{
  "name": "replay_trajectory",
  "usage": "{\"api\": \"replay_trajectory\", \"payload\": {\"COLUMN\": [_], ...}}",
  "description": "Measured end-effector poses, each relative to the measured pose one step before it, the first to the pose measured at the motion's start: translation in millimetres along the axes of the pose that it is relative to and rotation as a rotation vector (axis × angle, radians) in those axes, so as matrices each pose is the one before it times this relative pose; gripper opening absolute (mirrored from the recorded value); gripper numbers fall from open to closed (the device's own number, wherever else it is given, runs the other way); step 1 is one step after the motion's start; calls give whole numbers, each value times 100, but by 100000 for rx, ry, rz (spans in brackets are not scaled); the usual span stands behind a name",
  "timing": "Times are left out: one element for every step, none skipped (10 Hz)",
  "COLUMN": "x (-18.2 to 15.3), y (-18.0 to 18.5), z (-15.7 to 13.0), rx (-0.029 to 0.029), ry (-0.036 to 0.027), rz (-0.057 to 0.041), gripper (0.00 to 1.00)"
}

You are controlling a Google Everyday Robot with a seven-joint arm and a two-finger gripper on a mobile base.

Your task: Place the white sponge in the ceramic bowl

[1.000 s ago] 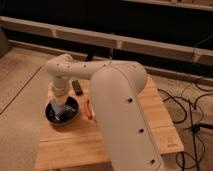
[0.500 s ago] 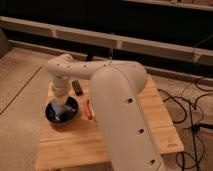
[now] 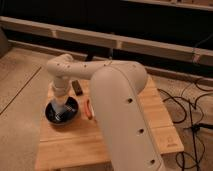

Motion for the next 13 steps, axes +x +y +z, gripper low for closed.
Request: {"api": "replay_trajectory", "payload": {"x": [0,7,2,-1,0,4,-3,2,1,-4,2,-1,-1], "y": [-4,-8,0,0,-2,-3,1,1,-1,4,-1,0,1], "z": [-3,4,4,-2,-1,0,2,-1,2,-3,3,-1,2], "rx": [0,2,-3,3,0,6,-5,3,-1,1,-6,3,1], "ry": [-7,9,6,-7,-2,6,-7,5,2,-8,5,-2,0], "rz": [8,11,6,-5,4,0,-2,-1,2,-6,8,3,-5], "gripper": [10,15,18,30,39,49,59,69,76,80,80,80,80]}}
